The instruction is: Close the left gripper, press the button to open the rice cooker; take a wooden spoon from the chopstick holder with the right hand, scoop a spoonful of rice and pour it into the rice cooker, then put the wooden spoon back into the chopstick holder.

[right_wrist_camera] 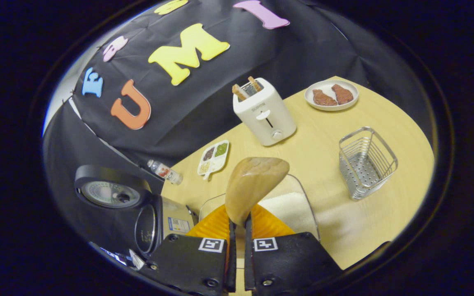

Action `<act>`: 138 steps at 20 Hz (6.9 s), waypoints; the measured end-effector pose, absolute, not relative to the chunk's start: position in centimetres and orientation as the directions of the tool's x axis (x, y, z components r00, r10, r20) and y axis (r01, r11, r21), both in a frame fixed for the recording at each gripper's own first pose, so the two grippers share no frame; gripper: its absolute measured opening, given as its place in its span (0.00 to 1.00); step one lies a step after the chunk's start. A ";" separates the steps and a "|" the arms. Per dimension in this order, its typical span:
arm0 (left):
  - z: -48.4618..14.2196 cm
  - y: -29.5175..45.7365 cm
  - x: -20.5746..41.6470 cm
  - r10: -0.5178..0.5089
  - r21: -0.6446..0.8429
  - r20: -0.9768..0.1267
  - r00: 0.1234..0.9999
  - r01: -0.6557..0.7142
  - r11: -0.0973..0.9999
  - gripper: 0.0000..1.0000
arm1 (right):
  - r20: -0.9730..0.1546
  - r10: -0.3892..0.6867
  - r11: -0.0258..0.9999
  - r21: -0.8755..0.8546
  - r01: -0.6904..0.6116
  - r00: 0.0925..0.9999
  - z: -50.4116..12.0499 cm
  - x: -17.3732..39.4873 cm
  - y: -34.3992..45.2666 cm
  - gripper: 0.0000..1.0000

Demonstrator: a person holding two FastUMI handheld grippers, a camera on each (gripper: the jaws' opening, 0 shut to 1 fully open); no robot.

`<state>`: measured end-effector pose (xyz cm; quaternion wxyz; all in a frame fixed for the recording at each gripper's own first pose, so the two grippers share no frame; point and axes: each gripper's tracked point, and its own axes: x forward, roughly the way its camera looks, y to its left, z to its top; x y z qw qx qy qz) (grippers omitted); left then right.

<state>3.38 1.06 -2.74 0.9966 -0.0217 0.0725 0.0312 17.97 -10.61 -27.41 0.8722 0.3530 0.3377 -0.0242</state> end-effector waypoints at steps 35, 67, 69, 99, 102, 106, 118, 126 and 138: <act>-6.6 16.7 -5.6 0.325 -0.021 -0.167 0.931 -0.333 0.943 0.95 | -0.507 0.323 0.932 0.318 -0.175 0.799 -14.2 22.6 19.3 0.13; -7.3 13.3 -4.1 0.228 -0.038 -0.199 0.953 -0.240 0.970 0.97 | -0.344 0.333 0.936 0.008 -0.352 0.878 -6.7 18.2 18.2 0.13; -6.9 11.5 -2.3 0.205 -0.031 -0.188 0.961 -0.214 0.976 0.97 | -0.334 0.317 0.947 0.069 -0.312 0.888 -5.4 18.6 14.7 0.13; -3.2 -11.0 10.7 0.037 0.043 -0.202 0.979 -0.029 0.999 0.96 | -0.582 -0.053 0.912 0.302 0.277 0.811 -27.8 19.3 -30.9 0.13; -3.0 -9.9 10.5 0.067 0.043 -0.202 0.977 -0.060 0.997 0.96 | -0.592 -0.056 0.909 0.303 0.286 0.804 -29.5 19.8 -31.1 0.14; -2.8 -8.7 11.0 0.093 0.039 -0.203 0.975 -0.087 0.995 0.96 | -0.607 -0.054 0.901 0.312 0.300 0.793 -31.0 20.1 -31.2 0.16; 1.3 -2.3 13.4 0.151 0.029 -0.092 0.984 -0.149 0.988 0.96 | -0.441 -0.170 0.954 0.149 0.259 0.881 -20.4 18.4 -32.3 0.82; 4.8 2.9 17.0 0.150 -0.064 -0.037 0.988 -0.152 0.986 0.95 | -0.272 -0.262 0.957 0.055 0.286 0.926 -9.7 12.5 -31.8 0.98; -2.1 2.3 27.2 0.025 -0.081 -0.305 0.952 -0.052 0.995 0.95 | -0.270 -0.492 0.853 0.042 0.520 0.828 -8.9 -4.2 -33.2 1.00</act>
